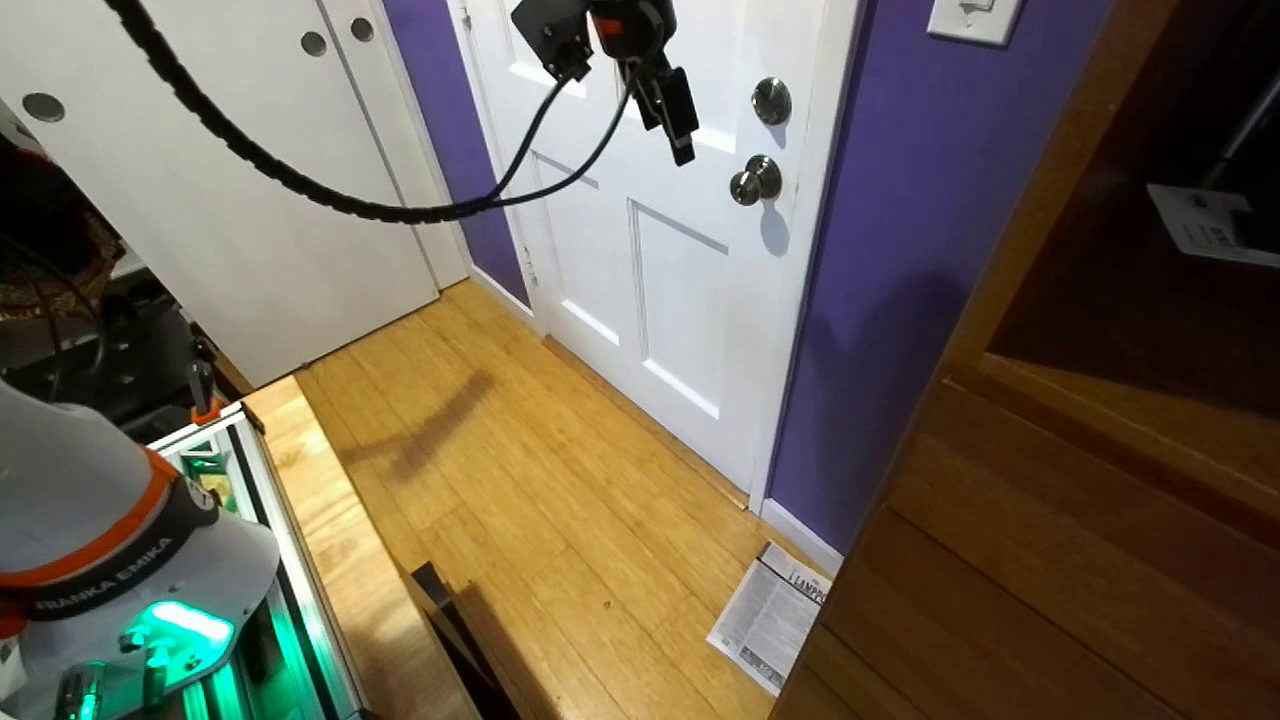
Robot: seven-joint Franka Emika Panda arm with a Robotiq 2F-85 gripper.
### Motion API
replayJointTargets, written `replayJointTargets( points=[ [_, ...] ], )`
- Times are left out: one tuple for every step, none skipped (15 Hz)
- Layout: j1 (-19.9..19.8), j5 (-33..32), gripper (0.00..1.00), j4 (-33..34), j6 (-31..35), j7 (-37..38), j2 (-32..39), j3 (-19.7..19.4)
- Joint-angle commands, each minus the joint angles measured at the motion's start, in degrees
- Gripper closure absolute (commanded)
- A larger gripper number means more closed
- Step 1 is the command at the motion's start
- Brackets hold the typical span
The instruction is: Unlock the door
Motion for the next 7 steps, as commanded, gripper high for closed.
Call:
replayJointTargets(
  points=[
    [1.4, -13.1, 0.00, -2.2, -7.2, 10.5, -3.4, 1.5],
    [0.7, -8.2, 0.00, -0.2, -4.1, 6.3, -1.2, 0.6],
    [1.0, -8.9, 0.00, -0.3, -4.7, 7.2, -1.5, 0.9],
    [1.1, -8.8, 0.01, -0.2, -4.6, 7.1, -1.5, 0.9],
    [1.0, -8.8, 0.01, -0.2, -4.6, 7.1, -1.4, 0.9],
    [0.9, -8.8, 0.00, -0.1, -4.6, 7.0, -1.3, 0.7],
    [0.8, -8.8, 0.00, -0.1, -4.6, 6.9, -1.3, 0.6]
  ],
)
